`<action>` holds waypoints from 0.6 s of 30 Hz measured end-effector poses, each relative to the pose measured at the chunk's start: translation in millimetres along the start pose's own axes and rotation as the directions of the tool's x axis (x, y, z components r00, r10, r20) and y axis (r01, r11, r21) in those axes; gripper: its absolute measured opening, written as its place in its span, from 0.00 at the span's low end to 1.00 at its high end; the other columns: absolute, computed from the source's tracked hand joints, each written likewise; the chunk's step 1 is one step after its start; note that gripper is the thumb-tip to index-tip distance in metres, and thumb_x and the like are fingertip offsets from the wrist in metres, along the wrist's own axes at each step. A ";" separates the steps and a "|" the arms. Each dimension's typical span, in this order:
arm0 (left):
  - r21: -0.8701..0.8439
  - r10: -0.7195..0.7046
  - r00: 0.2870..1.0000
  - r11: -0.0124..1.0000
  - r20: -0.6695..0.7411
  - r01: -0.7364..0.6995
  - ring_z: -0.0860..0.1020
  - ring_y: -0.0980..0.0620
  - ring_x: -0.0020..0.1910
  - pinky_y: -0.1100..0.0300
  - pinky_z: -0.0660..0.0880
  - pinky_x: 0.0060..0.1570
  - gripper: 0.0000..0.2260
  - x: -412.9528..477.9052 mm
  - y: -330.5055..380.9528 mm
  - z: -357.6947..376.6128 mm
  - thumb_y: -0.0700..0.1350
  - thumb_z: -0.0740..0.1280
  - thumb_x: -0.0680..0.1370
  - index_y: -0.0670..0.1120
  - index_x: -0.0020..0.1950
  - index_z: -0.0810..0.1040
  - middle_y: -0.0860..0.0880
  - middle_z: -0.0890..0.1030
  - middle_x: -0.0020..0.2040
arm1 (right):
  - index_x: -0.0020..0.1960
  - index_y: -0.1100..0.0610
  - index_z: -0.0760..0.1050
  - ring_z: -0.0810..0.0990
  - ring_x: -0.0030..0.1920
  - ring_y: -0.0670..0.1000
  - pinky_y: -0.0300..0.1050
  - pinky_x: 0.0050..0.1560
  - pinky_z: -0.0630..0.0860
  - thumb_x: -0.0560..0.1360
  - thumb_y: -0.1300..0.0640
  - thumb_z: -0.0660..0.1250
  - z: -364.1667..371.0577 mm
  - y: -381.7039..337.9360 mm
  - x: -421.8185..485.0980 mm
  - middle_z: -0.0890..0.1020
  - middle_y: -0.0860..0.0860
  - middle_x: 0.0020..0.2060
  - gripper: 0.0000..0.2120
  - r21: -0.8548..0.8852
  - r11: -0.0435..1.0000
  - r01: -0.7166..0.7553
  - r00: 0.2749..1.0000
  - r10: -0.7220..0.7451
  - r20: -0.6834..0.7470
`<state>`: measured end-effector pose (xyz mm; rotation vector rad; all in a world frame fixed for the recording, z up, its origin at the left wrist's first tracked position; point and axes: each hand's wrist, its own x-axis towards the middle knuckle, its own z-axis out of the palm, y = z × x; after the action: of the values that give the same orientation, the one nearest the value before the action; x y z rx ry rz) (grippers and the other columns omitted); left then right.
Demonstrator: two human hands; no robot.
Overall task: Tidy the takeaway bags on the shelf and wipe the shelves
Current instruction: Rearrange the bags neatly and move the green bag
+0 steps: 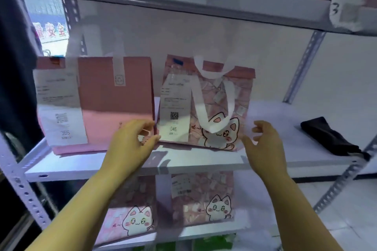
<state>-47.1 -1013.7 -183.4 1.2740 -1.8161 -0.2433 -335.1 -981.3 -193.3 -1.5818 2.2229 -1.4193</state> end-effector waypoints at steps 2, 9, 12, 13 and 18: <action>0.035 0.011 1.000 0.999 -0.028 -0.010 0.77 0.52 0.49 0.50 0.77 0.50 0.15 3.1 8.7 13.5 0.44 0.71 0.73 0.45 0.59 0.77 0.52 0.77 0.52 | 0.69 0.57 0.64 0.76 0.52 0.52 0.46 0.49 0.71 0.74 0.52 0.68 2.3 13.4 11.5 0.74 0.53 0.59 0.26 -0.012 1.000 -0.005 0.999 0.006 0.052; 0.059 -0.068 0.996 0.996 -0.064 0.071 0.74 0.51 0.56 0.49 0.76 0.55 0.21 10.1 24.6 36.9 0.47 0.69 0.75 0.46 0.67 0.71 0.50 0.74 0.59 | 0.64 0.53 0.70 0.77 0.47 0.47 0.41 0.43 0.72 0.77 0.53 0.63 17.6 25.6 39.9 0.77 0.47 0.54 0.16 0.093 0.996 -0.006 0.977 -0.015 0.214; 0.065 -0.083 0.992 0.994 -0.095 0.090 0.73 0.54 0.54 0.56 0.75 0.52 0.22 13.3 25.1 39.7 0.46 0.68 0.75 0.46 0.68 0.70 0.50 0.72 0.60 | 0.49 0.49 0.72 0.74 0.36 0.40 0.36 0.31 0.67 0.77 0.56 0.60 22.7 27.3 47.4 0.77 0.43 0.39 0.04 0.122 0.993 -0.007 0.986 -0.013 0.166; 0.069 -0.091 0.990 0.993 -0.108 0.099 0.73 0.55 0.53 0.57 0.75 0.51 0.22 14.3 25.0 40.6 0.46 0.68 0.75 0.46 0.68 0.69 0.50 0.72 0.60 | 0.47 0.48 0.71 0.73 0.35 0.40 0.37 0.31 0.67 0.77 0.57 0.59 23.5 28.6 49.3 0.76 0.41 0.37 0.05 0.126 0.992 -0.013 0.988 -0.007 0.157; 0.063 -0.079 0.985 0.994 -0.154 0.090 0.73 0.54 0.49 0.59 0.73 0.49 0.21 23.6 28.9 47.1 0.45 0.68 0.75 0.44 0.67 0.70 0.52 0.70 0.55 | 0.46 0.49 0.70 0.72 0.33 0.40 0.36 0.30 0.67 0.77 0.58 0.59 22.1 39.5 57.1 0.74 0.39 0.35 0.05 0.126 0.991 -0.041 0.992 0.025 0.126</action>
<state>-103.3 -1034.8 -181.5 1.3823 -1.6556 -0.1269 -378.5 -1037.6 -209.3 -1.5398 2.0359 -1.3840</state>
